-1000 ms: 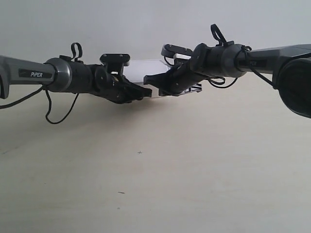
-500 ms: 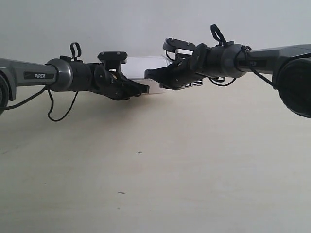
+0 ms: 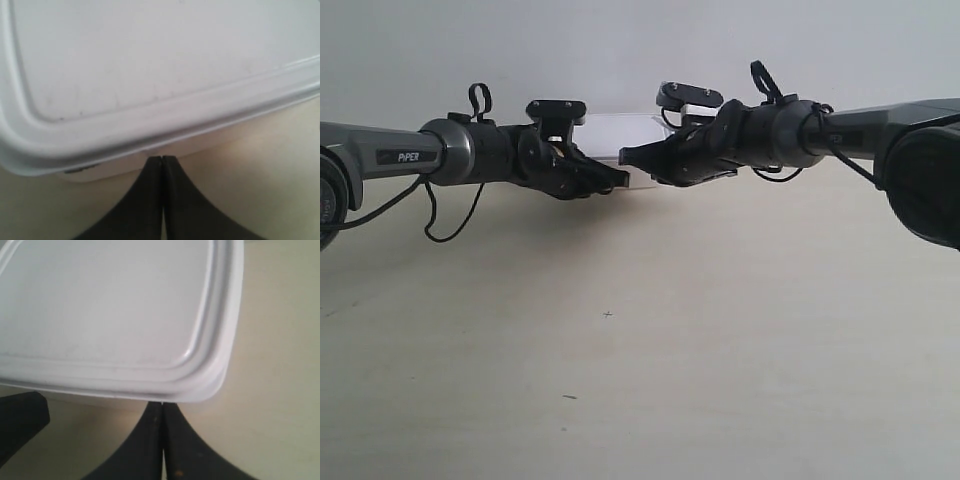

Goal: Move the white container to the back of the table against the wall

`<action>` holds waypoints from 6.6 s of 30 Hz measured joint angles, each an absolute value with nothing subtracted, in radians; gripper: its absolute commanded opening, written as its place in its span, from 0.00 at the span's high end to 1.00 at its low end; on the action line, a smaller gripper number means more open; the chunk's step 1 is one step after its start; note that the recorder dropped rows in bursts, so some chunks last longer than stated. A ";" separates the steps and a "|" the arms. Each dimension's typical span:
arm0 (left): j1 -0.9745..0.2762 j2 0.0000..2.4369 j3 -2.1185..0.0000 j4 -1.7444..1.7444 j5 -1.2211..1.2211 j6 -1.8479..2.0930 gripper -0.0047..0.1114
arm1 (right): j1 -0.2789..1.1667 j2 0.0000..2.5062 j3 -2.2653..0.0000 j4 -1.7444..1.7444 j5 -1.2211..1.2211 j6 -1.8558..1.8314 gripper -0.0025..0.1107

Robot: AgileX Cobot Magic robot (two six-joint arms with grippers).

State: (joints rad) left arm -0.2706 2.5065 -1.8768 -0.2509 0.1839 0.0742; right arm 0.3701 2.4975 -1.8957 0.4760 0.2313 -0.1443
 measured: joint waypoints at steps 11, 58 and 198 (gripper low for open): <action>-0.271 2.506 -1.879 -0.245 0.136 0.074 0.96 | 0.370 2.498 -1.896 0.476 0.171 -0.252 0.98; -0.271 2.512 -1.879 -0.236 0.059 0.101 0.96 | 0.370 2.492 -1.896 0.480 0.113 -0.388 0.98; 0.417 0.182 -0.133 -0.242 0.042 0.149 0.96 | -0.065 0.485 -0.248 0.326 -0.215 -0.351 0.98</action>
State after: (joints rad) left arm 0.4173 0.1819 -0.1334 -0.2422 0.0418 0.1490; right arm -0.0653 0.4850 -0.2482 0.3260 -0.2148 -0.3509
